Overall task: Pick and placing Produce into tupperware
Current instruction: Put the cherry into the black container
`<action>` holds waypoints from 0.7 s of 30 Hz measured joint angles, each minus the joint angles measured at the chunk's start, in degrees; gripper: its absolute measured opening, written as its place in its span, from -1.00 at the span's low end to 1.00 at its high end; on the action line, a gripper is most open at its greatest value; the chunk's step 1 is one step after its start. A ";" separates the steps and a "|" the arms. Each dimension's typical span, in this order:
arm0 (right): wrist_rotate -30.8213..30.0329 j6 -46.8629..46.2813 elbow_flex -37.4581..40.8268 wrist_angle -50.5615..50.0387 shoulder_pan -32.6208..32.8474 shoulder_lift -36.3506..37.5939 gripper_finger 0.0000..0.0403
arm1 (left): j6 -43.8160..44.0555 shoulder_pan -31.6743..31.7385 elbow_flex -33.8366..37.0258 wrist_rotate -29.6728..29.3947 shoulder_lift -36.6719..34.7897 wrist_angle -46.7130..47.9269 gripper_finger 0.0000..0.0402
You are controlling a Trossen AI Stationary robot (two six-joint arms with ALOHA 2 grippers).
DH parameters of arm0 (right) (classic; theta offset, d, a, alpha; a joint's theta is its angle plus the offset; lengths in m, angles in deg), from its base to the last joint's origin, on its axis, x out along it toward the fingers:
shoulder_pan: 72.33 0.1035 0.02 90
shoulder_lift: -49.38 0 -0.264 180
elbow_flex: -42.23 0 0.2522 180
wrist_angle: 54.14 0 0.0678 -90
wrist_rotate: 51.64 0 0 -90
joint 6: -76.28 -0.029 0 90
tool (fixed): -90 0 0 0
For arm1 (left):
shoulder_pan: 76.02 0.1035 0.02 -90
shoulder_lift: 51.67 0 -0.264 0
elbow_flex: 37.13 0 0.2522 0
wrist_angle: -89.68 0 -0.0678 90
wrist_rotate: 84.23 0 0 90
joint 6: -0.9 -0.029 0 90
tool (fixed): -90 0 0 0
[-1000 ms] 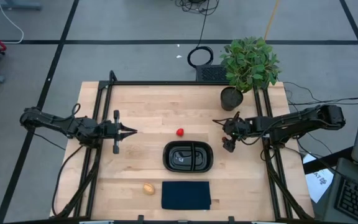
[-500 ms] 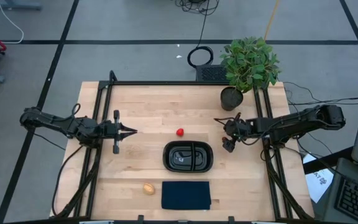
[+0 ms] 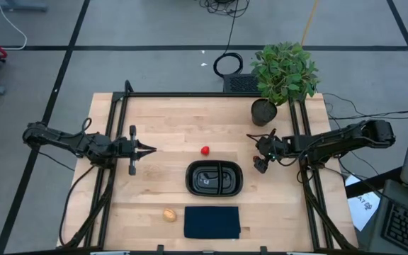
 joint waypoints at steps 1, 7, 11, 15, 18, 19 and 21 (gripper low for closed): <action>-0.08 0.27 0.25 0.34 0.08 0.02 0.44 | -0.01 0.00 0.00 -0.02 0.00 0.02 -0.87; -1.99 2.46 0.75 1.16 1.95 -0.07 0.44 | 0.00 0.00 0.00 -0.02 0.00 0.02 -0.87; -3.73 5.15 0.85 1.43 3.44 -0.17 0.44 | -0.02 0.00 0.00 -0.02 0.00 0.04 -0.87; -4.99 6.02 0.90 2.09 4.37 -0.20 0.44 | -0.02 0.00 0.00 -0.02 0.00 0.04 -0.87; -5.12 6.08 0.90 2.23 4.54 -0.20 0.44 | -0.02 0.00 0.00 -0.02 0.00 0.04 -0.87; -5.27 6.06 0.90 2.26 4.54 -0.20 0.44 | -0.02 0.00 0.00 -0.02 0.00 0.06 -0.87; -5.75 6.01 0.90 2.36 4.61 -0.20 0.42 | -0.02 0.00 0.00 -0.02 0.00 0.06 -0.87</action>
